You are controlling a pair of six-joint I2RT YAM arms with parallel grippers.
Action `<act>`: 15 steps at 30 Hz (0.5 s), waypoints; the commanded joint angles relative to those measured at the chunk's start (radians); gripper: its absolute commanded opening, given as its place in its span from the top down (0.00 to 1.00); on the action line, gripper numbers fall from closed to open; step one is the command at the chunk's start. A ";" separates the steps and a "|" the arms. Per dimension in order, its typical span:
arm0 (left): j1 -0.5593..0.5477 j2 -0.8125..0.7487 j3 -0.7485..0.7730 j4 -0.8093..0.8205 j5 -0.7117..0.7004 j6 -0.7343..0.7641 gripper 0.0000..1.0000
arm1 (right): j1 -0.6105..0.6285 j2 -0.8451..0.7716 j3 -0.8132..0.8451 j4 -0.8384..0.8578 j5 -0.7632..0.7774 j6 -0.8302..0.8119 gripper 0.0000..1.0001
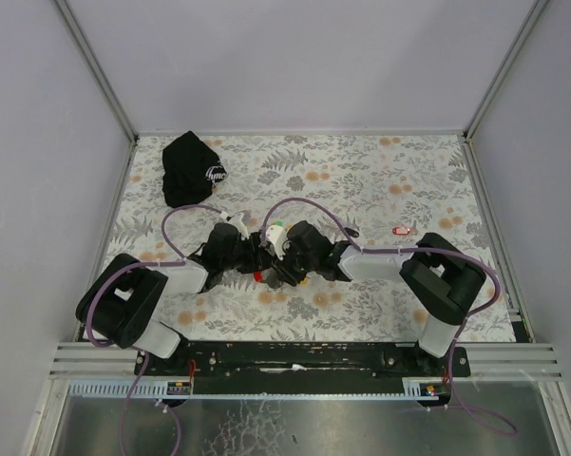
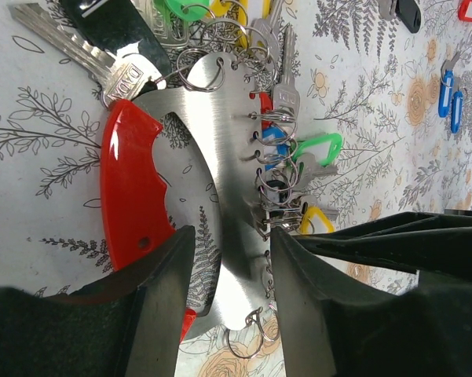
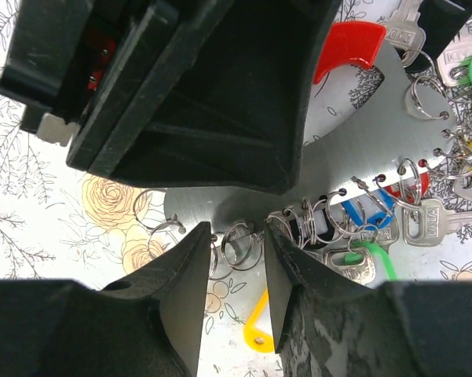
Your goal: Put the keys on the keyring
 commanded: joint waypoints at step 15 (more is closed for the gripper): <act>-0.002 0.028 -0.015 -0.108 -0.036 0.047 0.56 | 0.010 -0.043 0.004 -0.038 0.189 -0.018 0.71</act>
